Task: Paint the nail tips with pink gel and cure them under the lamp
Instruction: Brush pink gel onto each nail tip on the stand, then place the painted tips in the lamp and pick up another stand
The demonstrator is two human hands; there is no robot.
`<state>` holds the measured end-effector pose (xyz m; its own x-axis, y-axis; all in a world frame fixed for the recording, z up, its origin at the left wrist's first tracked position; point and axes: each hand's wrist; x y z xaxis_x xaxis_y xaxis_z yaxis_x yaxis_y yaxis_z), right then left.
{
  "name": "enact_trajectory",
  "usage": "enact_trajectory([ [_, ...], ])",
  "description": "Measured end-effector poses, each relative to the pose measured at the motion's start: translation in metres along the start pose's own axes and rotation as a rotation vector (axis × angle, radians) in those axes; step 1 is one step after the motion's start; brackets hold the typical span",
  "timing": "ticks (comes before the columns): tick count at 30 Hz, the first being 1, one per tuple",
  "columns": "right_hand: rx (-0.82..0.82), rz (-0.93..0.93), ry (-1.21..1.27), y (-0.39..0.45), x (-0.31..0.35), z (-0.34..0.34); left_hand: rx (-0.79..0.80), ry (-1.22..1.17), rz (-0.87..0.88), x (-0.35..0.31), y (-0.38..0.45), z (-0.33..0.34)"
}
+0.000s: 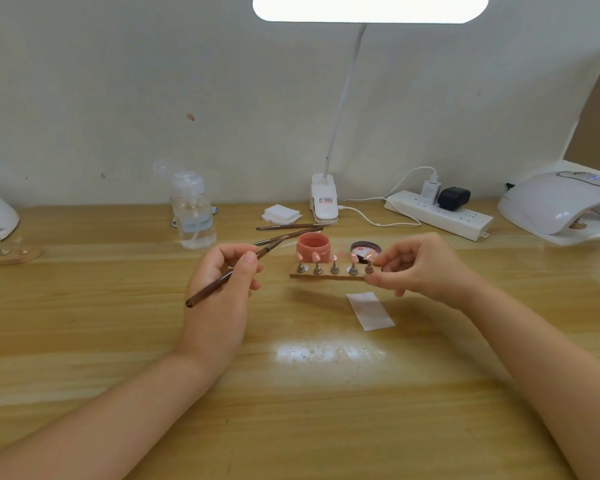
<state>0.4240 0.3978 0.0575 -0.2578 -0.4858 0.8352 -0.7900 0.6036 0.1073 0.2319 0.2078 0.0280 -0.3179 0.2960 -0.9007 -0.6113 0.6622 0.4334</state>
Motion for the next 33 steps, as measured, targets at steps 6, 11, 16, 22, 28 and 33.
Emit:
enact_trajectory([
  [6,-0.206,-0.037,0.1,-0.003,0.013,-0.031,-0.097,-0.16,-0.037,-0.023,0.029,0.024],
  [11,-0.403,0.005,0.131,-0.021,0.002,-0.072,0.02,-0.297,-0.085,-0.037,0.025,0.085],
  [16,-0.684,0.157,0.013,-0.068,-0.042,-0.131,0.194,-0.357,-0.201,-0.043,0.022,0.174],
  [22,-0.932,0.387,-0.09,-0.12,-0.098,-0.193,0.279,-0.48,-0.582,-0.039,0.019,0.274],
  [28,-1.055,0.528,-0.24,-0.13,-0.137,-0.233,0.271,-0.446,-0.537,-0.017,0.015,0.303],
  [33,-1.098,0.6,-0.221,-0.109,-0.168,-0.262,0.199,-0.455,-0.536,-0.005,0.02,0.305],
])
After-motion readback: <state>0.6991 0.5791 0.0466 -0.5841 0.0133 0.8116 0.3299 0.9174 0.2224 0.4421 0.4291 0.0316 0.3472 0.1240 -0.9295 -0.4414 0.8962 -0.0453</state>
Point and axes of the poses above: each hand's wrist, its own y-axis towards the middle knuckle, its own z-axis out of the palm, x = y × z, and after that the axes turned 8 degrees about x, right-handed
